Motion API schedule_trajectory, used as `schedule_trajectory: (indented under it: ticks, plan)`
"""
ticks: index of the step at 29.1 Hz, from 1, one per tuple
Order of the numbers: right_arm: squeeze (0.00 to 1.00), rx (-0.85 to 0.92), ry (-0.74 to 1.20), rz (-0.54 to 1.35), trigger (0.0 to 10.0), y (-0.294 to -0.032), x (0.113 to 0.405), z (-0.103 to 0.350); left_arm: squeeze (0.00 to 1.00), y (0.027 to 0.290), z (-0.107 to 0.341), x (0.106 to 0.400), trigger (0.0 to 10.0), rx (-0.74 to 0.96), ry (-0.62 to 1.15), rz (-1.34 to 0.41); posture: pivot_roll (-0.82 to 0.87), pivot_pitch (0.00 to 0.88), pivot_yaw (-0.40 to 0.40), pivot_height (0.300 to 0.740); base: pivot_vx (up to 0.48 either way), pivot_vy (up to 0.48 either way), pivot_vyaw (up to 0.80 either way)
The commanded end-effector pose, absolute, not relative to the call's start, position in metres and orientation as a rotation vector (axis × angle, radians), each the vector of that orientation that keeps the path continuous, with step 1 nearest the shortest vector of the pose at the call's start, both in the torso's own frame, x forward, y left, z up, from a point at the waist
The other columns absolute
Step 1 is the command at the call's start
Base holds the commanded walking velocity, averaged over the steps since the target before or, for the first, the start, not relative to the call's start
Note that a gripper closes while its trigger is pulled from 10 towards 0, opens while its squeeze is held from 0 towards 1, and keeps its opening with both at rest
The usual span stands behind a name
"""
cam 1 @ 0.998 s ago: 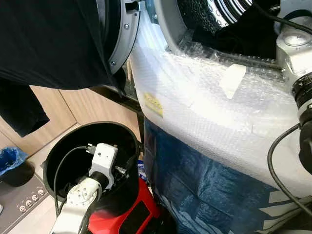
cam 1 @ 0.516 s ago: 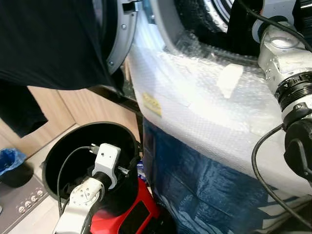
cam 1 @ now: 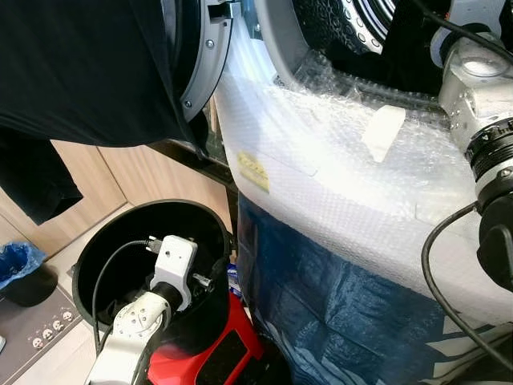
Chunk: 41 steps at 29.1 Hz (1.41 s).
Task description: Clothes washing
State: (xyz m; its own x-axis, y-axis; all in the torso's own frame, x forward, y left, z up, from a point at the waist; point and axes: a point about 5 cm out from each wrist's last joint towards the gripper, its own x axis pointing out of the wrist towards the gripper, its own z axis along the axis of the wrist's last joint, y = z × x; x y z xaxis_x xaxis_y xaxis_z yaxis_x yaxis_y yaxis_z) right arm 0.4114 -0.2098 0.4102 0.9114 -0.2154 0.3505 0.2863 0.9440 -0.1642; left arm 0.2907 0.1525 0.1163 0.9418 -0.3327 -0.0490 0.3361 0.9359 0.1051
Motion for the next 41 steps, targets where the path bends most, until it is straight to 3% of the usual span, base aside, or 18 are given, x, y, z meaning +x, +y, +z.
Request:
schedule_trajectory:
  ticks: [1,10,11,13,14,18,19,20,21,41]
  plan:
    - [1.0,-0.177,-0.365,-0.292,10.0,-0.218,0.407,0.421,0.0,0.156,0.117,0.29,10.0,0.121,0.038,-0.327,0.16,0.107,0.077,0.74,0.0,0.0,0.0]
    - [1.0,-0.168,-0.397,-0.29,10.0,-0.222,0.402,0.432,0.0,0.157,0.117,0.289,10.0,0.119,0.041,-0.326,0.15,0.119,0.078,0.74,0.0,0.0,0.0]
    - [0.38,-0.162,-0.393,-0.274,10.0,-0.22,0.403,0.431,0.0,0.156,0.117,0.288,10.0,0.117,0.041,-0.326,0.15,0.122,0.077,0.74,0.0,0.0,0.0]
    - [0.38,-0.154,-0.392,-0.267,10.0,-0.22,0.403,0.43,0.0,0.156,0.117,0.288,10.0,0.117,0.041,-0.327,0.15,0.122,0.077,0.74,0.0,0.0,0.0]
    - [0.0,-0.151,-0.393,-0.266,0.0,-0.219,0.404,0.43,0.0,0.156,0.117,0.288,10.0,0.116,0.041,-0.327,0.15,0.122,0.077,0.74,0.0,0.0,0.0]
    - [0.0,-0.161,-0.383,-0.258,0.0,-0.219,0.405,0.427,0.0,0.156,0.117,0.288,10.0,0.115,0.043,-0.327,0.15,0.127,0.079,0.74,0.0,0.0,0.0]
    - [0.0,-0.164,-0.381,-0.261,6.3,-0.22,0.405,0.426,0.0,0.156,0.117,0.288,10.0,0.114,0.044,-0.327,0.15,0.127,0.079,0.74,0.0,0.0,0.0]
    - [0.0,-0.164,-0.381,-0.261,6.3,-0.22,0.405,0.426,0.0,0.156,0.117,0.288,10.0,0.114,0.044,-0.327,0.15,0.127,0.079,0.74,0.0,0.0,0.0]
    - [0.0,-0.164,-0.378,-0.266,10.0,-0.22,0.405,0.425,0.0,0.156,0.117,0.287,10.0,0.114,0.046,-0.326,0.15,0.127,0.079,0.74,0.0,0.0,0.0]
    - [0.0,0.06,-0.465,-0.247,10.0,-0.224,0.399,0.431,0.0,0.154,0.116,0.286,10.0,0.102,0.054,-0.331,0.12,0.158,0.073,0.74,0.0,0.0,0.0]
